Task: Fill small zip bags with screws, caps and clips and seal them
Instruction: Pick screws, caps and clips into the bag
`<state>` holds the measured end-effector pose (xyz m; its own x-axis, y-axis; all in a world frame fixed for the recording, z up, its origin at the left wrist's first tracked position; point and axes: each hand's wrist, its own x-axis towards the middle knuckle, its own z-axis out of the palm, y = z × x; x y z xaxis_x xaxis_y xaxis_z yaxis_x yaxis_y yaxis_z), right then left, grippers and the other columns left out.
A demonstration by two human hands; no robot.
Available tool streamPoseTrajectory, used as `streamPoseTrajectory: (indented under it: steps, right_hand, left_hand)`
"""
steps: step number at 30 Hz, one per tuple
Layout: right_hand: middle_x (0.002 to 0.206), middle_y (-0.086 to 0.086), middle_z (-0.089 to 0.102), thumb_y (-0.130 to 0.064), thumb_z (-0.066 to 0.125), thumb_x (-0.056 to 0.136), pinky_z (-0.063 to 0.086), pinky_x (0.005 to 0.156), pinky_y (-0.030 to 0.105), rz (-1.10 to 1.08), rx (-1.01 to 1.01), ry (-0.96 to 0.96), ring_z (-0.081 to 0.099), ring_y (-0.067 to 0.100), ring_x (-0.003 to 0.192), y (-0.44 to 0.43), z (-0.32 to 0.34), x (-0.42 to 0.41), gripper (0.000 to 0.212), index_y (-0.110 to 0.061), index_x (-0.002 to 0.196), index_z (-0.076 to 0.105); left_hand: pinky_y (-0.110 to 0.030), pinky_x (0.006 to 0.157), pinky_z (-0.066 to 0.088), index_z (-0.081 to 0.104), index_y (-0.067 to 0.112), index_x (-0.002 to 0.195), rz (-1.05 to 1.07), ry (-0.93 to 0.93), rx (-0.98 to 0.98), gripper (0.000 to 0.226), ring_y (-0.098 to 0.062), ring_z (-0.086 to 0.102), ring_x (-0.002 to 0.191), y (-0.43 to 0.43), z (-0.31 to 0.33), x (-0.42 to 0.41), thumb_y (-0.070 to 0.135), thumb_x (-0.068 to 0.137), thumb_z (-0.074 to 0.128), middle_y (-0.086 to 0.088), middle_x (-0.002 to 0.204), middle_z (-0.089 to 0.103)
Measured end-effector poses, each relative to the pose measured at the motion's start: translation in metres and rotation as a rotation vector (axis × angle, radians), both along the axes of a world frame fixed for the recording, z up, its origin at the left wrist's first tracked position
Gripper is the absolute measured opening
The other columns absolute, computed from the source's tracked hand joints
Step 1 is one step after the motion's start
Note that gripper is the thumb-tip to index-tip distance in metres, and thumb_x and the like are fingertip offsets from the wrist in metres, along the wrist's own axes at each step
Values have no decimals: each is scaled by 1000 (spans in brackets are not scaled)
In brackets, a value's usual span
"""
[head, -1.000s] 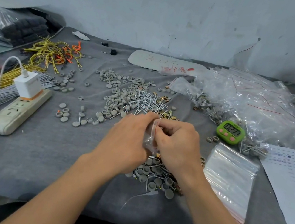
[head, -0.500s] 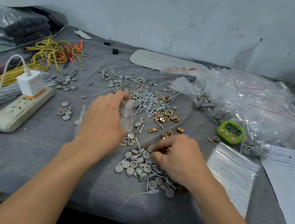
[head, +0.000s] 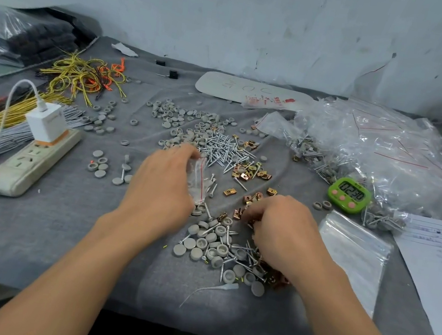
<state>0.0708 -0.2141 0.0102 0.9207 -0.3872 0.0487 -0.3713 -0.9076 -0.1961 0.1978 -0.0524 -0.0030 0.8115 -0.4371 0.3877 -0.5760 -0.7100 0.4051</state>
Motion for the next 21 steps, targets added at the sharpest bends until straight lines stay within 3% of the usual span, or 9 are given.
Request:
streamPoseTrajectory:
  steps: [5, 10, 13, 15, 17, 18, 20, 21]
  right_hand:
    - [116, -3, 73, -14, 63, 88, 47, 97, 37, -133, -22, 26, 62, 26, 114, -20, -3, -2, 40, -43, 113, 73]
    - [96, -1, 74, -14, 60, 88, 54, 75, 33, -197, -24, 48, 66, 25, 89, -43, -9, -11, 30, -37, 100, 75]
    - [108, 0, 75, -21, 61, 97, 55, 82, 35, -212, 84, -14, 66, 24, 94, -56, -10, -16, 23, -37, 107, 74]
    - [123, -3, 72, -35, 66, 97, 45, 88, 27, -209, 245, -148, 64, 15, 99, -59, -5, -20, 21, -36, 116, 74]
    - [135, -12, 64, -59, 72, 81, 29, 95, 17, -114, 380, -237, 53, 6, 117, -54, 2, -27, 46, -42, 124, 70]
    - [144, -18, 55, -71, 69, 69, 27, 103, 18, -17, 410, -224, 46, 3, 128, -46, 5, -31, 65, -49, 130, 64]
    - [164, -25, 24, -85, 60, 60, 14, 121, 29, 193, 361, -81, 21, 1, 149, -24, 0, -37, 94, -63, 147, 34]
    - [168, -25, 8, -89, 55, 62, 3, 122, 33, 269, 283, 12, 5, 1, 153, -14, -10, -38, 100, -65, 151, 16]
  left_hand:
    - [-31, 78, 34, 50, 35, 127, 8, 10, -4, 71, -21, 55, 109, 3, 0, 2, -2, 69, 67, 7, 114, 61]
    - [-32, 77, 34, 52, 32, 128, 10, -1, 2, 69, -25, 57, 111, 7, 0, 4, -2, 70, 65, 2, 117, 64]
    - [-33, 77, 35, 52, 31, 130, 2, 1, 7, 66, -26, 57, 112, 8, 1, 5, 1, 73, 67, 0, 119, 64]
    - [-33, 77, 35, 52, 31, 130, -2, -2, 2, 64, -26, 57, 112, 8, 1, 5, 2, 75, 68, 0, 121, 65]
    - [-33, 77, 35, 52, 31, 130, -1, -8, 1, 65, -26, 57, 112, 8, 1, 5, 1, 74, 67, 0, 121, 65]
    - [-33, 77, 35, 52, 31, 130, 3, -9, 3, 66, -26, 57, 112, 7, 1, 4, 1, 73, 66, 0, 120, 65]
    - [-33, 76, 35, 51, 32, 128, 2, -8, 8, 66, -25, 57, 111, 5, 0, 3, 0, 73, 66, 1, 118, 65]
    - [-33, 76, 36, 50, 33, 127, 0, -6, 10, 66, -25, 57, 110, 4, -1, 3, 0, 73, 67, 2, 117, 65]
